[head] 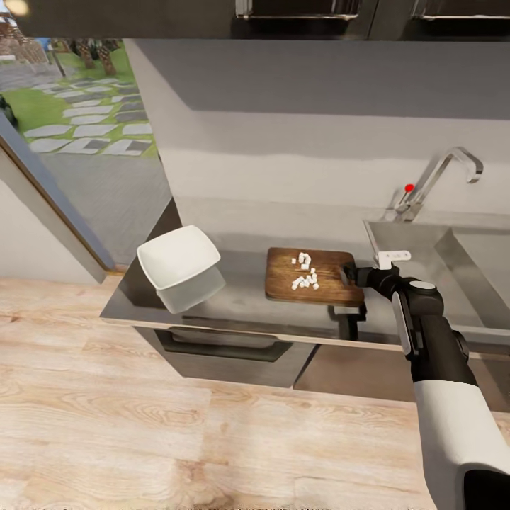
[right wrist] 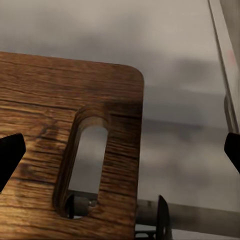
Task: In the kitchen, take the Vidalia onion out of the sink, dice it on the chopping board with the paring knife, put the diced onion into the bowl on the countertop, then place both the paring knife and the chopping board into the sink.
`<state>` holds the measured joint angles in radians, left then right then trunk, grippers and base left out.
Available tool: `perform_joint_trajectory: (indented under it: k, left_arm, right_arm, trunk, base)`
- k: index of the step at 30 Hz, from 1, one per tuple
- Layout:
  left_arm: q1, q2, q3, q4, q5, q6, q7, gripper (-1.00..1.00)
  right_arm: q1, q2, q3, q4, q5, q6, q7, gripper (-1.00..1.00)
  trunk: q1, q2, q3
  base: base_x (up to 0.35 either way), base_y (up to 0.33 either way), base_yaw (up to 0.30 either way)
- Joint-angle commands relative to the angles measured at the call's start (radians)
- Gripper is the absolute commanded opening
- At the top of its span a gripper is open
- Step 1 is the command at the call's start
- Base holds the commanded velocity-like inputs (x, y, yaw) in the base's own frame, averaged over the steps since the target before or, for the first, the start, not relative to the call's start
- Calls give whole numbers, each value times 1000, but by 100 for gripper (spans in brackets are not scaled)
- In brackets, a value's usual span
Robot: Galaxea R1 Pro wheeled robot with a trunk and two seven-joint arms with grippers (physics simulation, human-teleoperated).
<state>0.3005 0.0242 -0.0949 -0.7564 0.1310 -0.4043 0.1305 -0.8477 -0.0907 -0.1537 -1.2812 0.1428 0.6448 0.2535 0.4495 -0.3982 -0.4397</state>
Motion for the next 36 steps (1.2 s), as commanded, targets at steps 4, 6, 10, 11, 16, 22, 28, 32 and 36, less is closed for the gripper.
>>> perform_joint_trajectory:
  k: [4, 6, 10, 11, 16, 22, 28, 32, 36]
  left_arm:
    - [0, 2, -8, -1, 10, -2, 8, 100]
    - [0, 2, -8, -1, 10, -2, 8, 100]
    - [0, 2, -8, -1, 10, -2, 8, 100]
    - [0, 1, -7, -1, 10, -2, 8, 100]
    - [0, 1, -7, -1, 10, -1, 8, 100]
    - [0, 1, -6, 0, 10, -1, 8, 100]
    - [0, 0, -7, 0, 10, -1, 8, 100]
    - [0, 1, -7, 0, 10, -1, 8, 100]
    - [0, 1, -7, 0, 10, -1, 8, 100]
  right_arm:
    - [-1, 0, -1, -1, 11, 4, 9, 100]
    - [-1, 0, -1, -1, 11, 4, 9, 100]
    - [-1, 0, -1, -1, 11, 4, 9, 100]
    - [-1, 0, -1, -1, 11, 4, 9, 100]
    - [-1, 0, -1, -1, 11, 4, 9, 100]
    - [-1, 0, -1, 0, 11, 4, 9, 100]
    - [-1, 0, -1, 3, 11, 4, 9, 100]
    - [-1, 0, -1, 3, 11, 4, 9, 100]
    - [-1, 0, -1, 3, 11, 4, 9, 100]
  trunk:
    - [1, -2, -7]
    - [1, -2, -10]
    - [1, -2, -15]
    - [1, -2, -17]
    - [1, -2, -24]
    - [1, -2, -32]
    - [1, -2, -40]
    - [1, -2, -46]
    - [1, -2, -51]
  base:
    - [0, -5, 0]
    - [0, 0, 0]
    - [0, 0, 0]
    - [0, 0, 0]
    - [29, -1, 0]
    - [119, -79, 0]
    - [70, -36, 0]
    - [9, -4, 0]
    - [1, -1, 0]
